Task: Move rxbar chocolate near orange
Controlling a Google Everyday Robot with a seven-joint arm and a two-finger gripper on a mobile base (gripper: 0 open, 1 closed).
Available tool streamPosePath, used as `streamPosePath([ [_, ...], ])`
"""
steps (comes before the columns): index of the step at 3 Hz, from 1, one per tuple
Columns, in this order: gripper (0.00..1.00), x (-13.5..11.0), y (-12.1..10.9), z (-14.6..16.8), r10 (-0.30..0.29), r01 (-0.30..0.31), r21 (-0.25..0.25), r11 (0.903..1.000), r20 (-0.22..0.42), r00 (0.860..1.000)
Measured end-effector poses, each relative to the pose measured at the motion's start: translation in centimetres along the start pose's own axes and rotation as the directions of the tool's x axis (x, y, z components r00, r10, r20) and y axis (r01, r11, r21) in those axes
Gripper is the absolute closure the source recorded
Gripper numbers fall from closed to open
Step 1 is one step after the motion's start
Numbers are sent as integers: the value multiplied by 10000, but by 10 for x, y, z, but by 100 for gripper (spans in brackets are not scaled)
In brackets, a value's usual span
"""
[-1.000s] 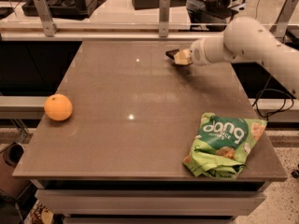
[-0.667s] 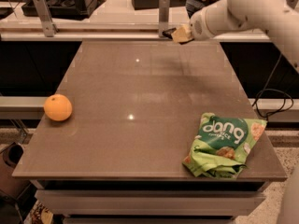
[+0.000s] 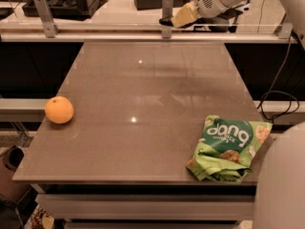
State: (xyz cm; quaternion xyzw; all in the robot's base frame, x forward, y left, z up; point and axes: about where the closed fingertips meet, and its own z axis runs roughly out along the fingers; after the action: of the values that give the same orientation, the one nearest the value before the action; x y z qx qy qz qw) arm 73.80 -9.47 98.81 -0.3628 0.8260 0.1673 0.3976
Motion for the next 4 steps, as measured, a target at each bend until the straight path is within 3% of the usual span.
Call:
streamPosePath([
  [1, 100, -3, 26, -18, -340, 303, -976, 9948, -366, 9988],
  [2, 100, -3, 54, -38, -699, 593, -1609, 9852, -607, 9957],
  [4, 100, 16, 106, -70, -1020, 817, -2314, 9694, -770, 9918],
])
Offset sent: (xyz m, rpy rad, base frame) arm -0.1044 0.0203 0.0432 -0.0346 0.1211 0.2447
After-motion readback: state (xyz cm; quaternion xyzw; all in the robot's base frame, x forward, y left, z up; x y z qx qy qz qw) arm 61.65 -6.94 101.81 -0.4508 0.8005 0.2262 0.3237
